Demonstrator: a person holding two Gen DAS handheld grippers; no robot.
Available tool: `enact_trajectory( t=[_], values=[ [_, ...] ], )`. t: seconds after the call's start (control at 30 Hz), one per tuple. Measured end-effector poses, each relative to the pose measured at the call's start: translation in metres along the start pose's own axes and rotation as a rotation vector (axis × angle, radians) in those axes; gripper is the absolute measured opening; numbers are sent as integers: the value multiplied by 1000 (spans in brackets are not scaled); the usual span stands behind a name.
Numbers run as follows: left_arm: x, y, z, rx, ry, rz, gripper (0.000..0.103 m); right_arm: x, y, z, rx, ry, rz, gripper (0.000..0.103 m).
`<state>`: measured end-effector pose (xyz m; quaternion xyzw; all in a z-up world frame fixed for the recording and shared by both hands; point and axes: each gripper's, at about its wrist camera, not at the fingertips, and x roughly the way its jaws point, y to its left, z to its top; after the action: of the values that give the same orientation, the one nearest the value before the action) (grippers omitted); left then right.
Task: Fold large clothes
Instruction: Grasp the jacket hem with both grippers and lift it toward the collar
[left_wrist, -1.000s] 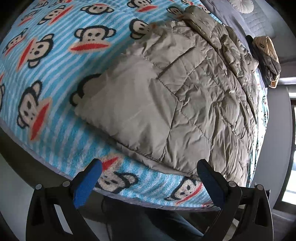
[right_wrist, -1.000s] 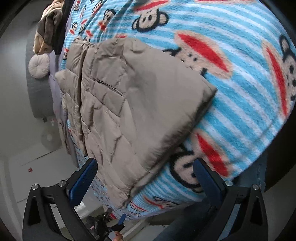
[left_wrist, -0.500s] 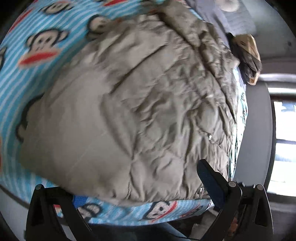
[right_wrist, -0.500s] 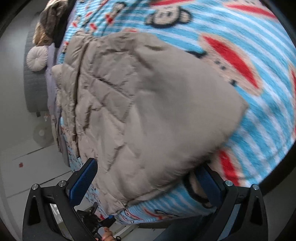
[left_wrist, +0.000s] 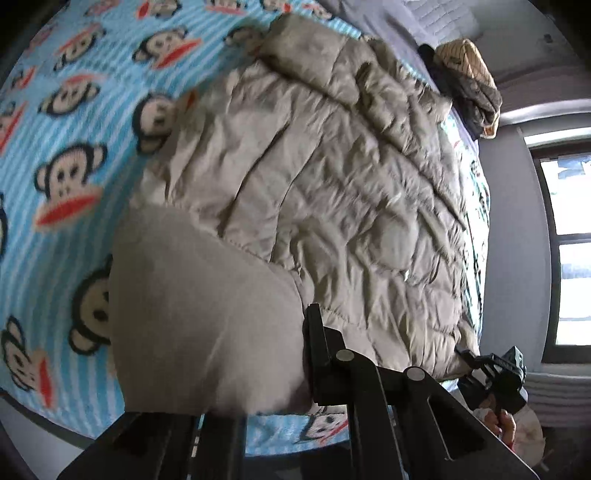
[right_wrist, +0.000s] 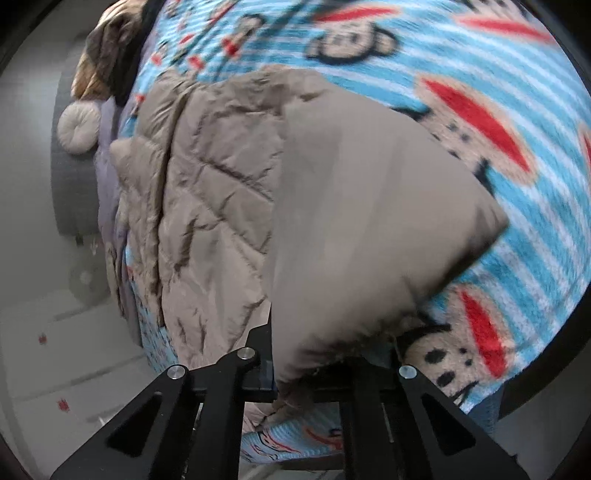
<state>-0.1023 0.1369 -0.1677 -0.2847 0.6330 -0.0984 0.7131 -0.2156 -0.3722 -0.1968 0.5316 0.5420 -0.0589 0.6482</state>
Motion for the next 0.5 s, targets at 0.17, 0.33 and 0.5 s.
enact_trajectory(
  t=[0.17, 0.33, 0.5],
  values=[
    [-37, -26, 18, -39, -129, -20, 12, -13, 43, 17, -130, 42, 38, 9],
    [-69, -61, 44, -67, -275, -4, 12, -33, 108, 45, -304, 56, 107, 8],
    [-94, -90, 74, -92, -405, -17, 12, -42, 177, 74, -479, 64, 140, 8]
  ],
)
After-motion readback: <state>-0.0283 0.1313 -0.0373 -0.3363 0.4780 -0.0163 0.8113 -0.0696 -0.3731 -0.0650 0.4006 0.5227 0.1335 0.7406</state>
